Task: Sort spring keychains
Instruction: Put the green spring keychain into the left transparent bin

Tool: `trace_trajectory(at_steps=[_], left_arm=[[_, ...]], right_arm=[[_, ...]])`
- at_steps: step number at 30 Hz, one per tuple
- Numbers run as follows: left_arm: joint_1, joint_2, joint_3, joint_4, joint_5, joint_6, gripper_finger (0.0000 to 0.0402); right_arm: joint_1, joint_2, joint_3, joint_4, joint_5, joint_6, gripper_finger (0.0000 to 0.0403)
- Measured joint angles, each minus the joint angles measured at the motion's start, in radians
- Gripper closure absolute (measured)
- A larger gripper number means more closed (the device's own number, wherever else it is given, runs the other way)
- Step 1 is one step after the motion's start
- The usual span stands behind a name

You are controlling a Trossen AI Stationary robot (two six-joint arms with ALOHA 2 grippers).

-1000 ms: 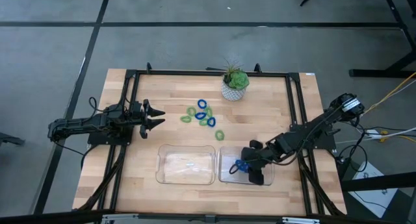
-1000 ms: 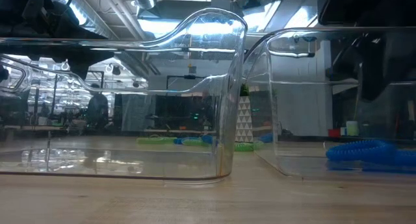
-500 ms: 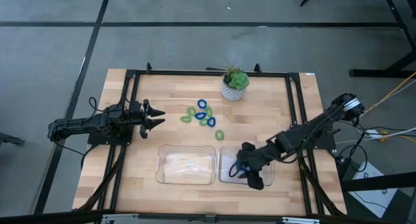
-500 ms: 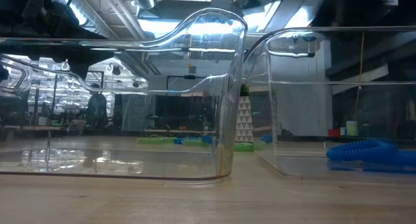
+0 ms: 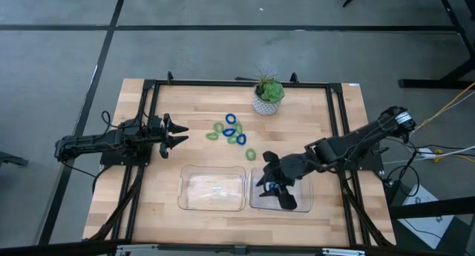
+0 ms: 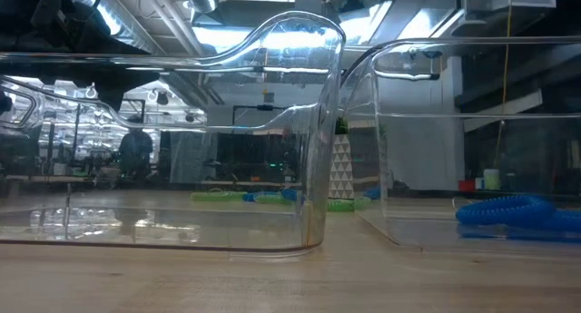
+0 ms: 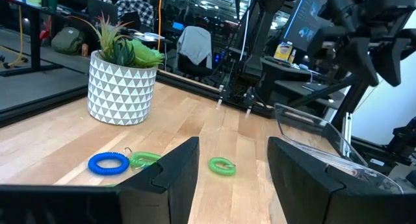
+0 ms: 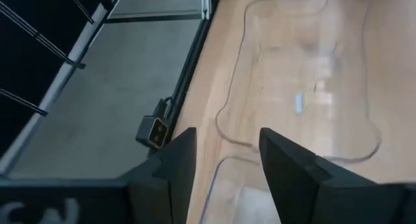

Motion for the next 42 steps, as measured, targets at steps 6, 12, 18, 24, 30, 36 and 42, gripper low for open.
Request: trace_trajectory(at_steps=[6,12,18,24,30,36,42], left_arm=[[0.000,0.000,0.000,0.000,0.000,0.000,0.0224],[0.000,0.000,0.000,0.000,0.000,0.000,0.0224],[0.000,0.000,0.000,0.000,0.000,0.000,0.0224],[0.000,0.000,0.000,0.000,0.000,0.000,0.0224],[0.000,0.000,0.000,0.000,0.000,0.000,0.0224],[0.000,0.000,0.000,0.000,0.000,0.000,0.0224],[0.000,0.000,0.000,0.000,0.000,0.000,0.0224]], right_arm=[[-0.062,0.000,0.001,0.009,0.064,-0.050,0.0237],[-0.131,0.000,0.001,0.004,0.267,-0.038,0.0237],[-0.226,0.000,0.001,-0.075,0.331,-0.021,0.0237],[-0.342,0.027,0.000,-0.156,0.254,-0.027,0.0237],[-0.406,0.088,0.000,-0.179,0.151,-0.080,0.0237],[-0.415,0.174,0.000,-0.180,0.148,-0.172,0.0237],[-0.415,0.272,0.000,-0.192,0.100,-0.190,0.0237]])
